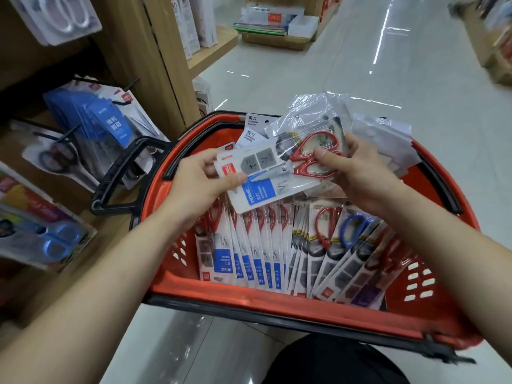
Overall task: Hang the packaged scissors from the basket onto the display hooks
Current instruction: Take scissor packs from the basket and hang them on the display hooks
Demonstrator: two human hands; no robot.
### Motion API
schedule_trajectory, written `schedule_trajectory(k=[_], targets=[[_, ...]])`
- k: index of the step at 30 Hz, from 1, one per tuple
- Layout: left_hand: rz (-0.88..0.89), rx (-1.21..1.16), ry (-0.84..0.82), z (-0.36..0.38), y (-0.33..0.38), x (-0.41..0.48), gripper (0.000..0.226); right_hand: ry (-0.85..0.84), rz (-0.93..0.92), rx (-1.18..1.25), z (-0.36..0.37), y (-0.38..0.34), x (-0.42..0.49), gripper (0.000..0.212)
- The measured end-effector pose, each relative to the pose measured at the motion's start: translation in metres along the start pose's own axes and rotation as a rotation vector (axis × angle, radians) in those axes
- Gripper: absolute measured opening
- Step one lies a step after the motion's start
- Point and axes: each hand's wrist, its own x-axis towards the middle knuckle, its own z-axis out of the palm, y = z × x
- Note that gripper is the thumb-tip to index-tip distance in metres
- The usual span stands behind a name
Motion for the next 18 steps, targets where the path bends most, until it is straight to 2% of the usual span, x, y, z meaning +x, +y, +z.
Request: schedule_trajectory(k=[3, 7, 9, 12, 15, 18], targets=[[0.001, -0.126, 0.128, -0.002, 0.009, -0.002, 0.029, -0.074, 0.032, -0.169, -0.006, -0.001, 0.003, 0.060], [0.122, -0.215, 0.214, -0.001, 0.034, 0.000, 0.028, -0.327, 0.120, -0.317, -0.012, -0.017, -0.003, 0.061], [0.188, -0.114, 0.164, -0.001, 0.049, 0.003, 0.028, -0.393, 0.129, -0.282, -0.009, -0.023, -0.007, 0.065], [0.269, 0.138, -0.018, 0.004, 0.068, 0.009, 0.033, -0.306, 0.022, -0.339, -0.002, -0.026, -0.009, 0.070], [0.304, 0.225, -0.163, 0.027, 0.076, 0.013, 0.033, -0.332, 0.005, -0.422, 0.008, -0.023, -0.017, 0.053], [0.340, 0.194, -0.158, 0.047, 0.074, 0.018, 0.032, -0.297, -0.061, -0.572, 0.014, -0.018, -0.021, 0.040]])
